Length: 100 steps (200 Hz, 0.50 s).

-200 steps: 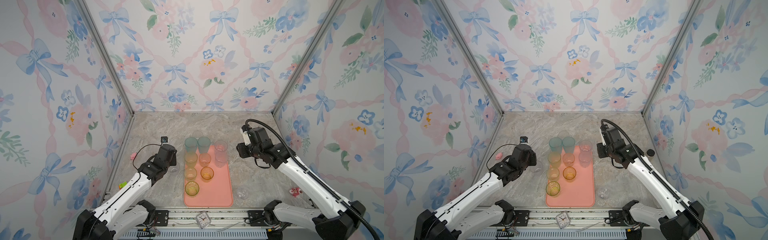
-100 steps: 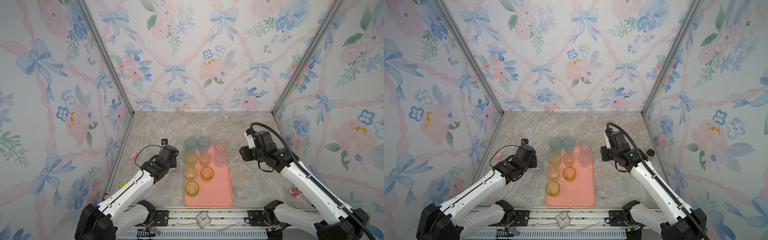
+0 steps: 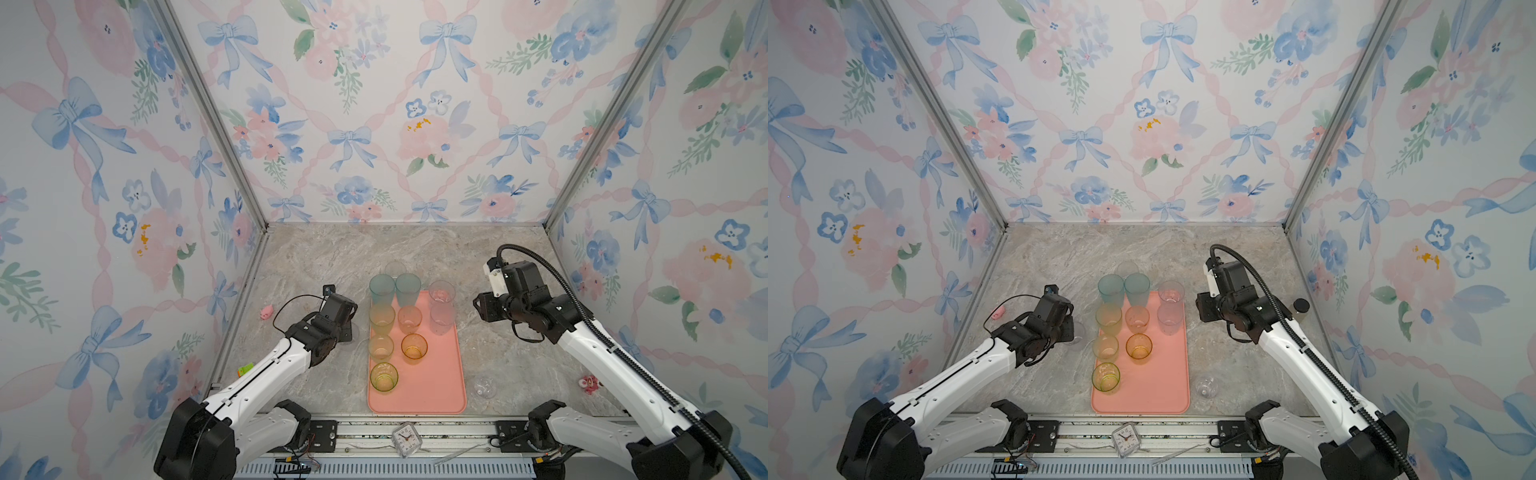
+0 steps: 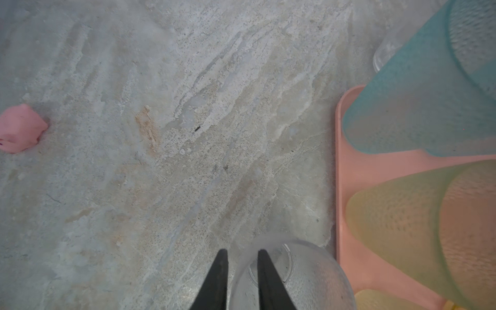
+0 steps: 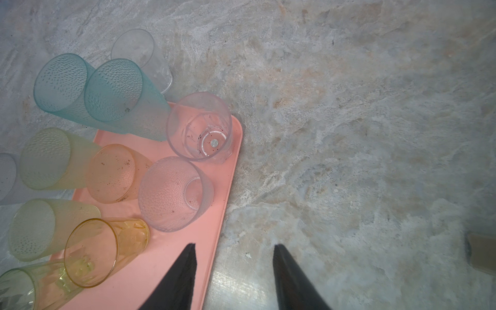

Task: Place the glasses into the tray
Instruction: 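Close the left gripper on the clear frosted cup's rim beside the tray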

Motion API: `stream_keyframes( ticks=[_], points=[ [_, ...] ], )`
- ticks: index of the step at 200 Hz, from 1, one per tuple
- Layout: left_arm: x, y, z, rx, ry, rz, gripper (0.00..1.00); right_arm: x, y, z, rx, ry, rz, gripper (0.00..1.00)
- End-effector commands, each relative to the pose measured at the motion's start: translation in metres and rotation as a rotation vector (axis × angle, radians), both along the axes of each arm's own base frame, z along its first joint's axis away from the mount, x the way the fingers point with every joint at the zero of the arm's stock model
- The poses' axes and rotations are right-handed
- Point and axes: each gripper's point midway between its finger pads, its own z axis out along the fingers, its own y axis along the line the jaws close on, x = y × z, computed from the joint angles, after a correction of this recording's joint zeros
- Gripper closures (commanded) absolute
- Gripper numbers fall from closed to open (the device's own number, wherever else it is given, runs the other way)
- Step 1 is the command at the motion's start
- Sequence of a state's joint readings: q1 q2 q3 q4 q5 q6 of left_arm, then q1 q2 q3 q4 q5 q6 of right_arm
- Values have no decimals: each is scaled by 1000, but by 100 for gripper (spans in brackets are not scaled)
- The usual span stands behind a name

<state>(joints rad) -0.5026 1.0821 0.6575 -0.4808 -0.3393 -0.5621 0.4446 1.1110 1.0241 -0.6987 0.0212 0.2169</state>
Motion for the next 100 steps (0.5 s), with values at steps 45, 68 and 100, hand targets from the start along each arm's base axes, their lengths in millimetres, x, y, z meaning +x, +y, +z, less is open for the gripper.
stream_keyframes(
  ticks=[45,68,100],
  points=[
    [-12,6,-13,3,52,13,79,-2,2,-1,21,6,13,50],
    [-13,7,-13,2,52,13,80,-3,2,-2,24,9,15,50],
    [-16,8,-15,1,59,12,80,-3,2,-1,28,7,15,50]
  ],
)
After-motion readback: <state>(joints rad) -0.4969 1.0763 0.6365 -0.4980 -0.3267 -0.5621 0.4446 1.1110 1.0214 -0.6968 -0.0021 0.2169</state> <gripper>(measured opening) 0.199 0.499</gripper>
